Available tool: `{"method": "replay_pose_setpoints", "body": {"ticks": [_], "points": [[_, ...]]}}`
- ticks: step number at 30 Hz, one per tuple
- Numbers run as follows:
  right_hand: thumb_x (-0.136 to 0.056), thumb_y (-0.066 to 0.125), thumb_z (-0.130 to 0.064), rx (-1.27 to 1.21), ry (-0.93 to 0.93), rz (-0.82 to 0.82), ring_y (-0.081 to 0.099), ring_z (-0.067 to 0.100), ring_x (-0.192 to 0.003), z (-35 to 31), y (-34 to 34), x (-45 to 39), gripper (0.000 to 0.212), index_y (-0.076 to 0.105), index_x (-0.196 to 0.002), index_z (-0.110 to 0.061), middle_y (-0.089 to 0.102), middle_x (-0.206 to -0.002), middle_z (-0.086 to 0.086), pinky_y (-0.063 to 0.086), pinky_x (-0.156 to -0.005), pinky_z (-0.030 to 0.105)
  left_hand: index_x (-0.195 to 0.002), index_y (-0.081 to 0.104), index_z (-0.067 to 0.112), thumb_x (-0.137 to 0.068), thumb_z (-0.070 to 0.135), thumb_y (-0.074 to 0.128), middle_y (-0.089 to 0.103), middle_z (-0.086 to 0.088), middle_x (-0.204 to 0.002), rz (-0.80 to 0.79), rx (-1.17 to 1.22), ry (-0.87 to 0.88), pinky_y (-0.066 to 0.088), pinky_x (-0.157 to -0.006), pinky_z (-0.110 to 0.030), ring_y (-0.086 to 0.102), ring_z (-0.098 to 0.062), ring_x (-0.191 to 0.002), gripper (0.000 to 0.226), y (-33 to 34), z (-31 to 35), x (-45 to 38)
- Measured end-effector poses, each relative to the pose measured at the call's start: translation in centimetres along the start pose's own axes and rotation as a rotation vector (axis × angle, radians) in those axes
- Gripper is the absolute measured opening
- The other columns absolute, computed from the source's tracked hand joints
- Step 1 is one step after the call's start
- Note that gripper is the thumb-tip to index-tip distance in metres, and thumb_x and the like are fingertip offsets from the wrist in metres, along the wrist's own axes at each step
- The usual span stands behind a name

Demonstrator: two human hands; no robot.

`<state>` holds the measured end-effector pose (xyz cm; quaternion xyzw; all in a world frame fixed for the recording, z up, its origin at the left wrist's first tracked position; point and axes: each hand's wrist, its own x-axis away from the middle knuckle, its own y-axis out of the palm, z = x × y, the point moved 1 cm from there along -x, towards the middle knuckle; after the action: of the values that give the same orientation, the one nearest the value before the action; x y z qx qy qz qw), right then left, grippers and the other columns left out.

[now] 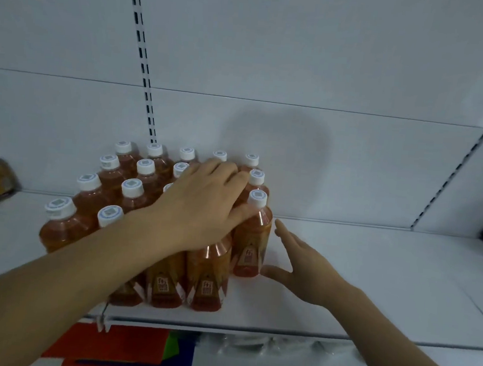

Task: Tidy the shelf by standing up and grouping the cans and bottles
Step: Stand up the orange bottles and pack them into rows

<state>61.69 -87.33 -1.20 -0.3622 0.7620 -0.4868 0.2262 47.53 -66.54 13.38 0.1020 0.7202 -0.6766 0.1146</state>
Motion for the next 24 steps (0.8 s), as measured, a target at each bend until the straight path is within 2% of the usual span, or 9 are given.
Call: {"method": "replay_pose_setpoints", "body": {"ticks": [3, 6, 9, 15, 19, 24], "points": [[-0.093, 0.062, -0.073, 0.006, 0.001, -0.106, 0.027, 0.021, -0.161, 2.0, -0.5, -1.6, 0.11, -0.01, -0.17, -0.04, 0.012, -0.179, -0.011, 0.033, -0.128, 0.044, -0.153, 0.044, 0.02, -0.104, 0.062, 0.013, 0.046, -0.002, -0.157, -0.085, 0.009, -0.029, 0.031, -0.121, -0.049, 0.036, -0.024, -0.148, 0.071, 1.2, 0.2, -3.8], [-0.092, 0.068, -0.071, 0.011, -0.078, -0.171, 0.028, 0.021, -0.161, 2.8, -0.5, -3.6, 0.113, -0.011, -0.169, -0.044, 0.01, -0.179, -0.013, 0.035, -0.127, 0.045, -0.166, 0.026, 0.024, -0.106, 0.06, 0.013, 0.019, -0.001, -0.175, -0.286, 0.014, -0.06, 0.016, -0.129, -0.049, 0.014, -0.022, -0.161, 0.071, 2.1, 0.0, -6.7], [-0.09, 0.07, -0.071, 0.001, -0.16, -0.193, 0.035, 0.022, -0.157, 2.8, -0.1, -5.0, 0.116, -0.014, -0.166, -0.048, 0.016, -0.179, -0.013, 0.04, -0.124, 0.043, -0.17, 0.011, 0.026, -0.109, 0.06, 0.015, 0.0, 0.004, -0.178, -0.428, 0.076, -0.091, 0.006, -0.132, -0.047, 0.0, -0.015, -0.163, 0.07, 2.4, -0.4, -7.9], [-0.09, 0.063, -0.076, -0.048, -0.252, -0.212, 0.047, 0.026, -0.15, 3.3, 0.8, -5.8, 0.115, -0.019, -0.166, -0.047, 0.022, -0.178, -0.008, 0.046, -0.119, 0.042, -0.17, 0.001, 0.025, -0.109, 0.059, 0.012, -0.002, 0.005, -0.178, -0.475, 0.056, -0.104, 0.005, -0.132, -0.044, 0.001, -0.014, -0.163, 0.071, 2.7, -0.7, -8.0], [-0.094, 0.064, -0.07, -0.077, -0.233, -0.218, 0.046, 0.024, -0.15, 2.9, 1.1, -5.9, 0.111, -0.016, -0.167, -0.046, 0.024, -0.177, -0.009, 0.043, -0.118, 0.035, -0.17, -0.002, 0.026, -0.108, 0.061, 0.009, -0.004, 0.006, -0.178, -0.479, 0.054, -0.101, 0.004, -0.132, -0.044, -0.002, -0.013, -0.163, 0.072, 2.9, -1.1, -7.9], [-0.091, 0.062, -0.074, -0.103, -0.253, -0.201, 0.044, 0.024, -0.152, 2.9, 1.2, -5.9, 0.109, -0.01, -0.168, -0.047, 0.026, -0.176, -0.011, 0.044, -0.122, 0.04, -0.17, -0.003, 0.027, -0.105, 0.063, 0.007, -0.007, 0.009, -0.177, -0.505, 0.055, -0.092, 0.002, -0.132, -0.044, -0.006, -0.01, -0.163, 0.074, 2.8, -1.3, -7.8]]}}
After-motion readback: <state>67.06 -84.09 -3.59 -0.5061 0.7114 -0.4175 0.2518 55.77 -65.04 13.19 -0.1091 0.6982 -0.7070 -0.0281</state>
